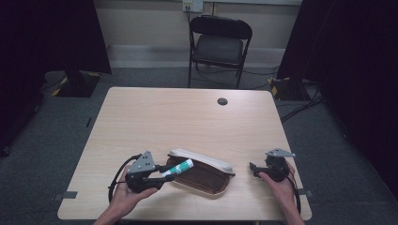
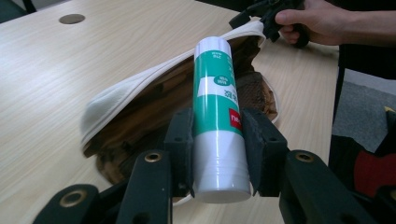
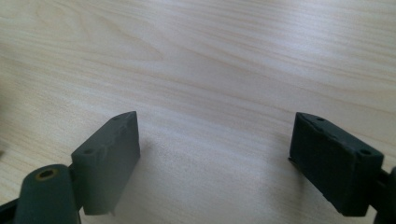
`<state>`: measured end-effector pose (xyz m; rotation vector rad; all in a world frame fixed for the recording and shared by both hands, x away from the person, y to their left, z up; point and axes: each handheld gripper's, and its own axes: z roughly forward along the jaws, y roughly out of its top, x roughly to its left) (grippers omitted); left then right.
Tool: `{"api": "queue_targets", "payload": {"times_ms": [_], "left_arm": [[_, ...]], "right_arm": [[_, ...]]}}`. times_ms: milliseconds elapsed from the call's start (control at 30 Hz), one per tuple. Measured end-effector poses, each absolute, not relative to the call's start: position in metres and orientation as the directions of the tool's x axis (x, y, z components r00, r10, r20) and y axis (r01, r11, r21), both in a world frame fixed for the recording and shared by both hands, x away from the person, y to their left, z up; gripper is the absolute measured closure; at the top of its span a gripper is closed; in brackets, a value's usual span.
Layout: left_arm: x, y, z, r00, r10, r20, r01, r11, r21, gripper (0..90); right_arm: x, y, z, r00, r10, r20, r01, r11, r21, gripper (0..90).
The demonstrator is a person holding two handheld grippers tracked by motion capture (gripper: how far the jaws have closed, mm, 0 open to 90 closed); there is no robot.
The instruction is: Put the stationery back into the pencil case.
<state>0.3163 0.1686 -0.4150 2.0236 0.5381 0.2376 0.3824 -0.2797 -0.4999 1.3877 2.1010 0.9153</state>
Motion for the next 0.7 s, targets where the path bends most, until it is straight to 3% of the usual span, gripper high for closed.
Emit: {"api": "queue_targets", "payload": {"times_ms": [700], "left_arm": [[0.344,0.115,-0.438,0.919,0.391,-0.055,0.279,-0.542,0.792,65.5]], "right_arm": [[0.382,-0.28,-0.5,-0.387,0.922,-0.015,0.617,0.271,0.739,15.2]]}}
